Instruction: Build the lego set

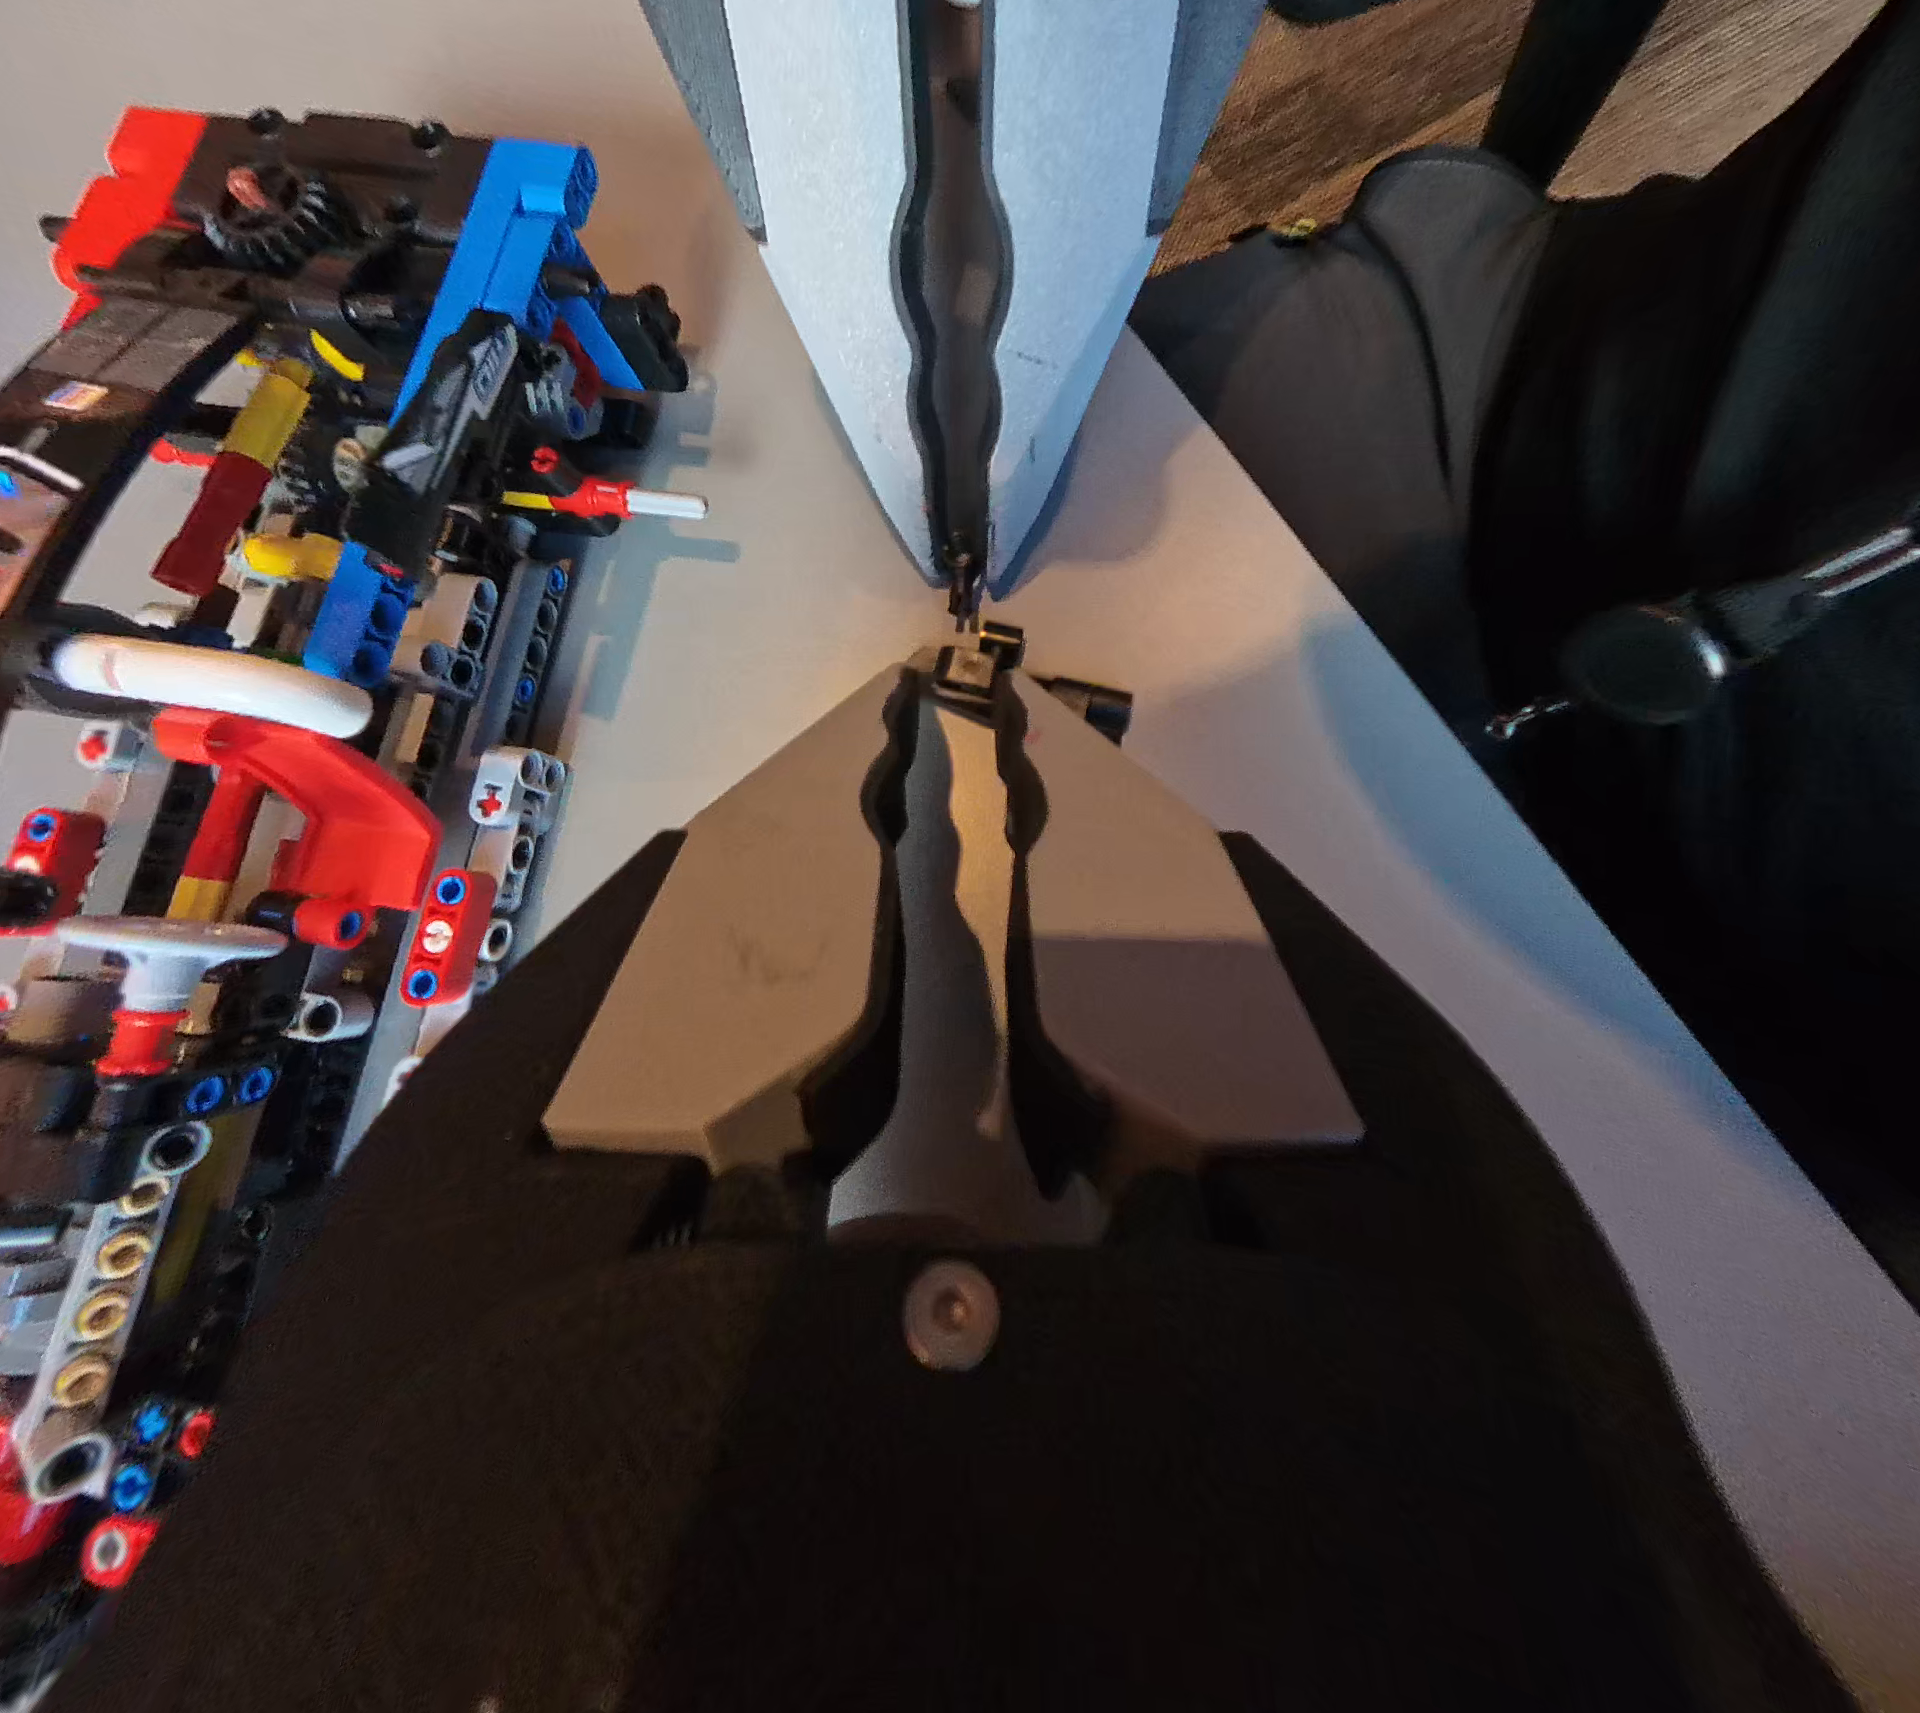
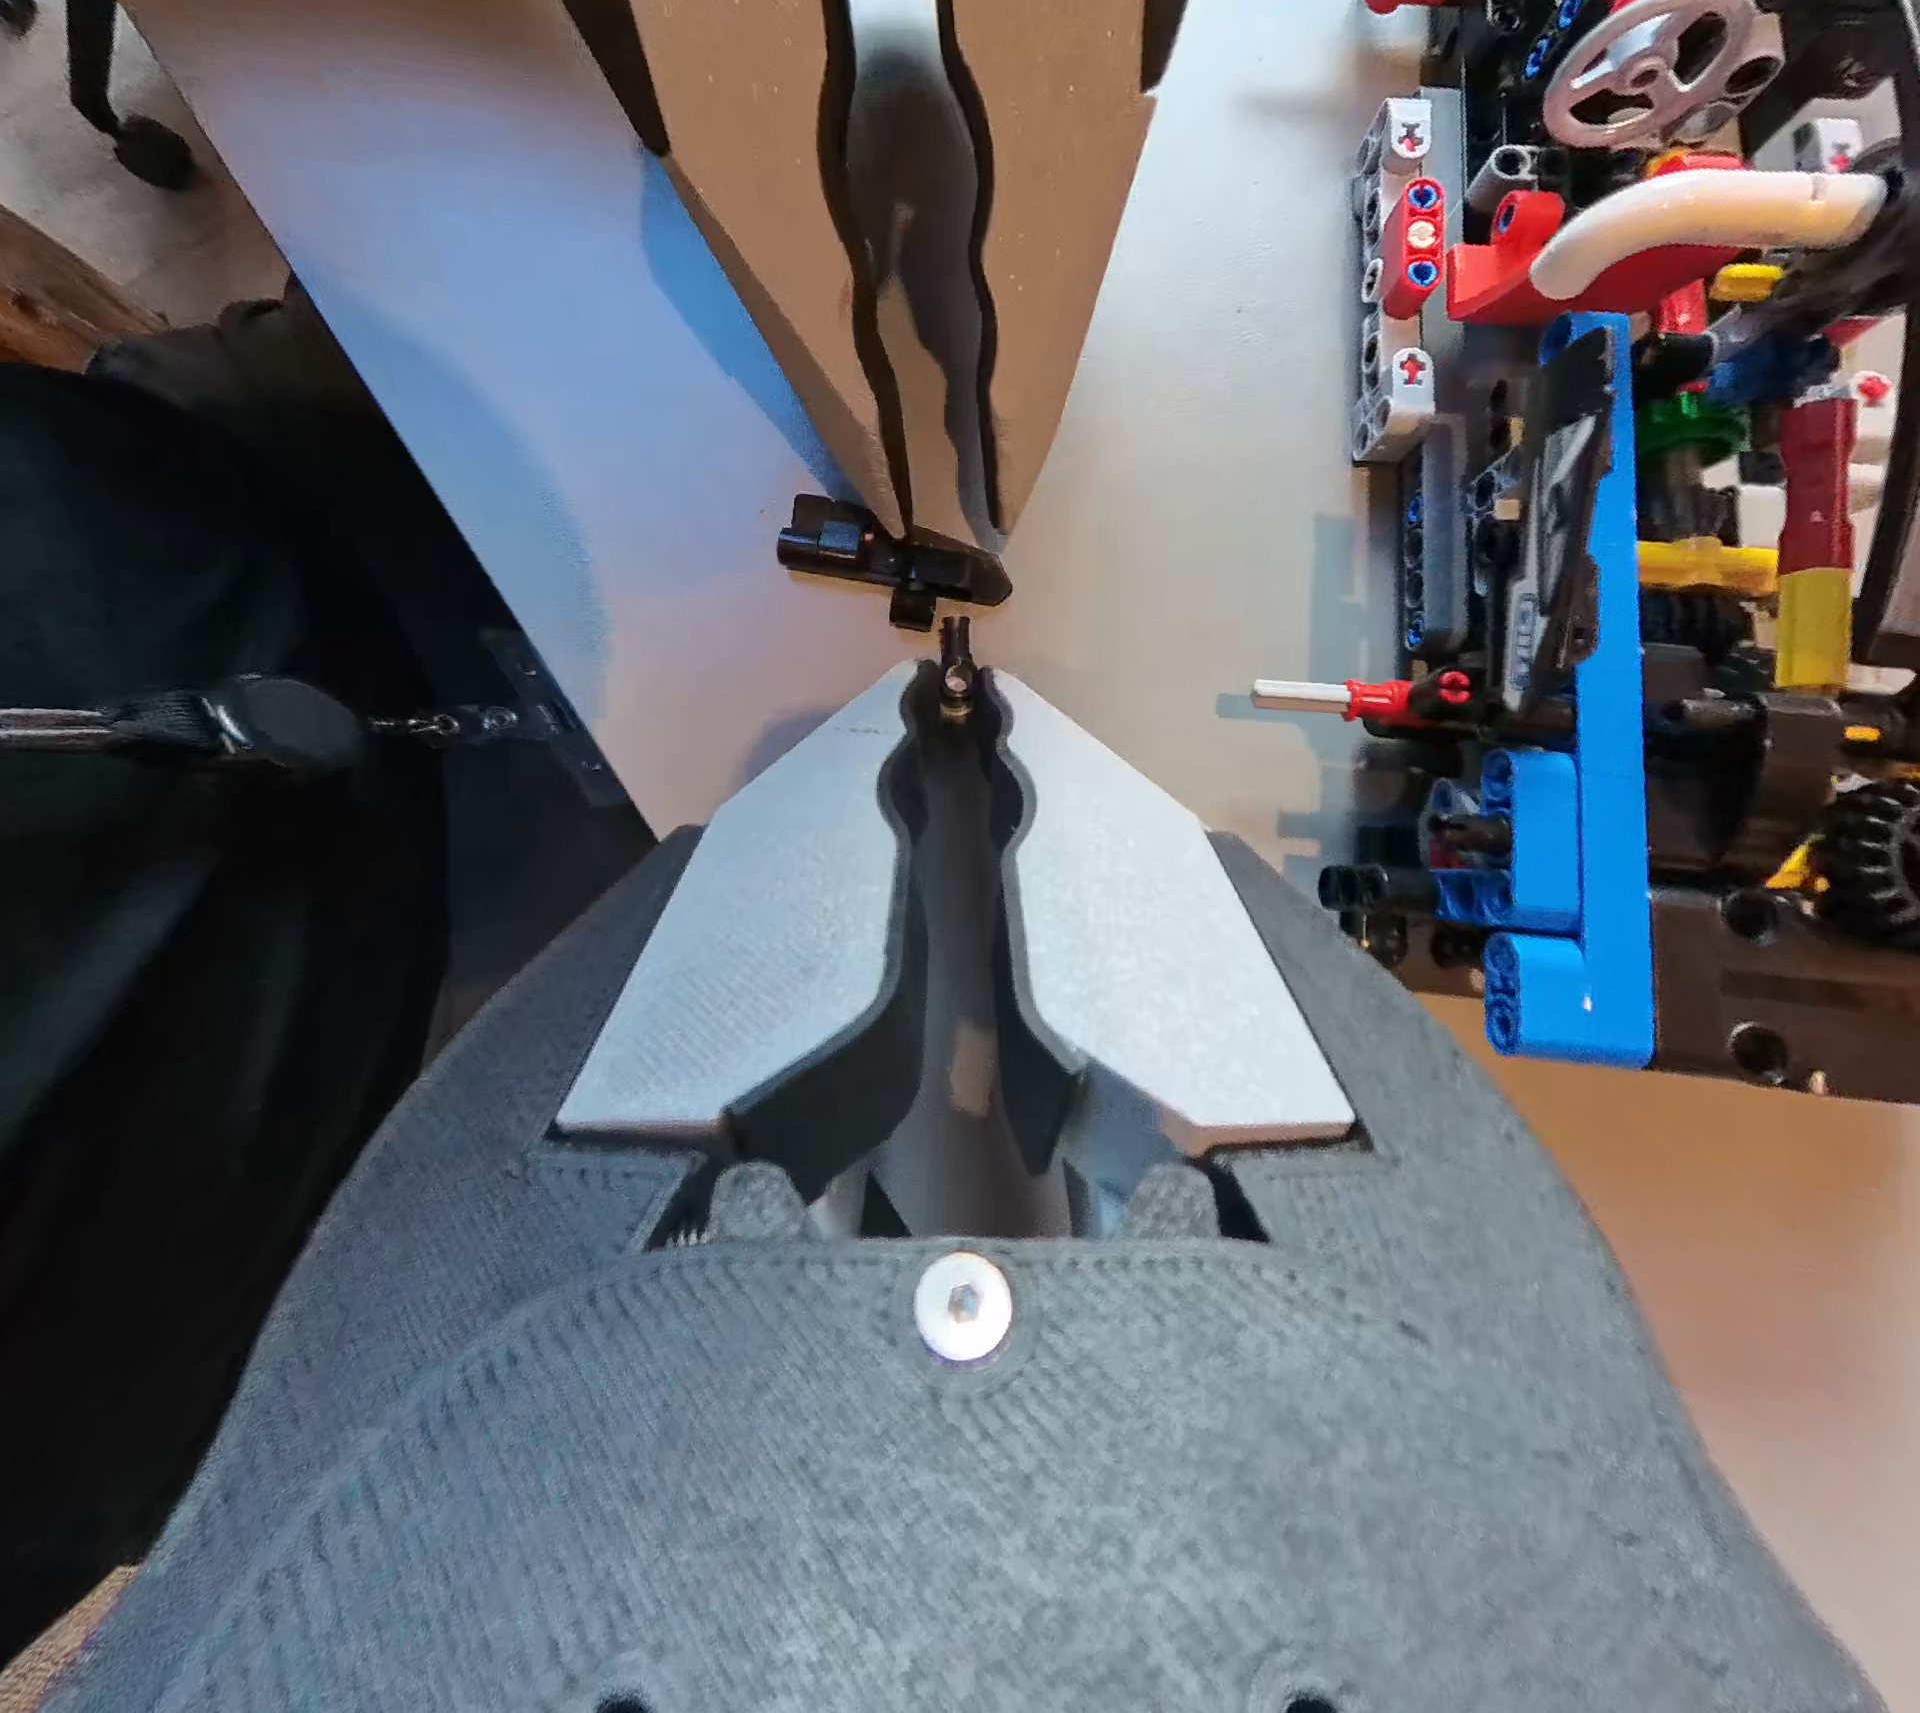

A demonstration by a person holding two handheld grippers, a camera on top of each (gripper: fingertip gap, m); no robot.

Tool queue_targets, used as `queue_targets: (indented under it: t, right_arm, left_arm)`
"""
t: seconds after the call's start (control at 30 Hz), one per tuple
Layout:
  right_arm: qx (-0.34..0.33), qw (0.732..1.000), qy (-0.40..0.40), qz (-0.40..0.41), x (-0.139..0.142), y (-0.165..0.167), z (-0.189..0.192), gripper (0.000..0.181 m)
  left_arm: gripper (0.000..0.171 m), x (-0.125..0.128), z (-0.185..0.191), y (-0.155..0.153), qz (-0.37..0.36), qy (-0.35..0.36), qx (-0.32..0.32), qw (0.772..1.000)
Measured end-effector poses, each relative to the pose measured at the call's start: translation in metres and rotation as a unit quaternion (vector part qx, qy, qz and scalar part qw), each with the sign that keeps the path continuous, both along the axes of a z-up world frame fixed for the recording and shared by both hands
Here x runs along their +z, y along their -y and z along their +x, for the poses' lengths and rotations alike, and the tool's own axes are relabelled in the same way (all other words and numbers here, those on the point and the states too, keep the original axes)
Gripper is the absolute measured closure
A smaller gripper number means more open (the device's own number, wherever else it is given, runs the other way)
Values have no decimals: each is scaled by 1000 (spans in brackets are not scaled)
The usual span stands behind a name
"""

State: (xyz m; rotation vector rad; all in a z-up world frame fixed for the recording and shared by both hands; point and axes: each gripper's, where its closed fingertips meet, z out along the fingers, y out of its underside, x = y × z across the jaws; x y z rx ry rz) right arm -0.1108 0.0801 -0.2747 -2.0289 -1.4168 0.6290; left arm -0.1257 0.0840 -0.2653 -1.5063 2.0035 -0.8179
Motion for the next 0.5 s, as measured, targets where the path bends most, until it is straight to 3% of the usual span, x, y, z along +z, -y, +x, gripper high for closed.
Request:
queue_targets:
  t: [0.27,0.5]
  right_arm:
    - [0,1000,-3,-18,-1,1,-3,177]
    - [3,1000,-4,-24,-2,1,-4,177]
  left_arm:
    - [160,-8,4,7,-9,-23,-51,998]
    - [159,-9,6,7,-21,-15,-56,998]
